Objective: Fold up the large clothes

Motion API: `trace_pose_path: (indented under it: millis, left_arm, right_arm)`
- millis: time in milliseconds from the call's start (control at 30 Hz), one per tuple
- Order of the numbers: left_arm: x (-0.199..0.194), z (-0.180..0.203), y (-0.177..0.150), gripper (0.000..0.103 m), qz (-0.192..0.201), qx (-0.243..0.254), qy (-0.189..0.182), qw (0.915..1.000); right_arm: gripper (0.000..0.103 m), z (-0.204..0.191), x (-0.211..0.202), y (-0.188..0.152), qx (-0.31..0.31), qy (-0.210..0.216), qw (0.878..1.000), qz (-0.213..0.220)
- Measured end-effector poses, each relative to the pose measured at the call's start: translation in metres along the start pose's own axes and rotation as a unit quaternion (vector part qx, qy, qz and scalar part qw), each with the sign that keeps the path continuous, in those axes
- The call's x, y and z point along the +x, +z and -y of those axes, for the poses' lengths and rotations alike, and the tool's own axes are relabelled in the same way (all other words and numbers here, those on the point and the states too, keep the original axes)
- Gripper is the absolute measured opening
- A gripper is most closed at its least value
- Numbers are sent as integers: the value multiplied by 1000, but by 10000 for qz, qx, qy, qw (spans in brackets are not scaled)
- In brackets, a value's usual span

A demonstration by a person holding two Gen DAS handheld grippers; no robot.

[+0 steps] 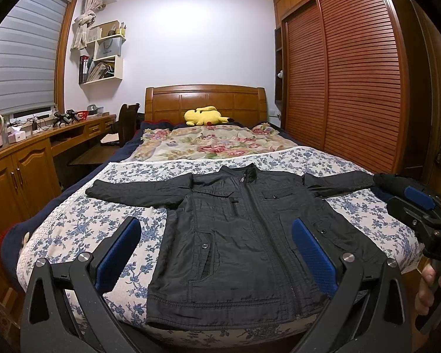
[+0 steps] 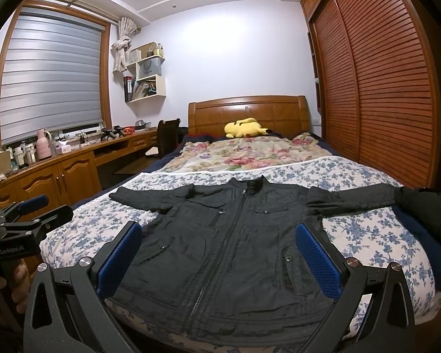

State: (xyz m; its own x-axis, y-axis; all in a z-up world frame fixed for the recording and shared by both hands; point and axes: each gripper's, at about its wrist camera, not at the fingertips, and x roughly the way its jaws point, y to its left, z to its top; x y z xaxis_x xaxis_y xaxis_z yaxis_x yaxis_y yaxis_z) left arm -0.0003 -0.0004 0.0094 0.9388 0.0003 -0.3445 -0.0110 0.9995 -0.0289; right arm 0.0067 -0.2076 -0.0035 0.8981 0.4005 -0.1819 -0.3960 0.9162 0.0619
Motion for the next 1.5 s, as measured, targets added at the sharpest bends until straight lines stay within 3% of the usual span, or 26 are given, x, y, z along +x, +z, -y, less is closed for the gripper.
trace_pose_path:
  millis: [700,1500]
  left_arm:
    - [1,-1,0,103,-26,-1,44,10000]
    - [61,-42,-49,103,-755,-59,381,9964]
  right_arm:
    - [103,0,4,-1,9,66,10000,-50]
    - [103,-8,55,-1,-158,194,9978,-609]
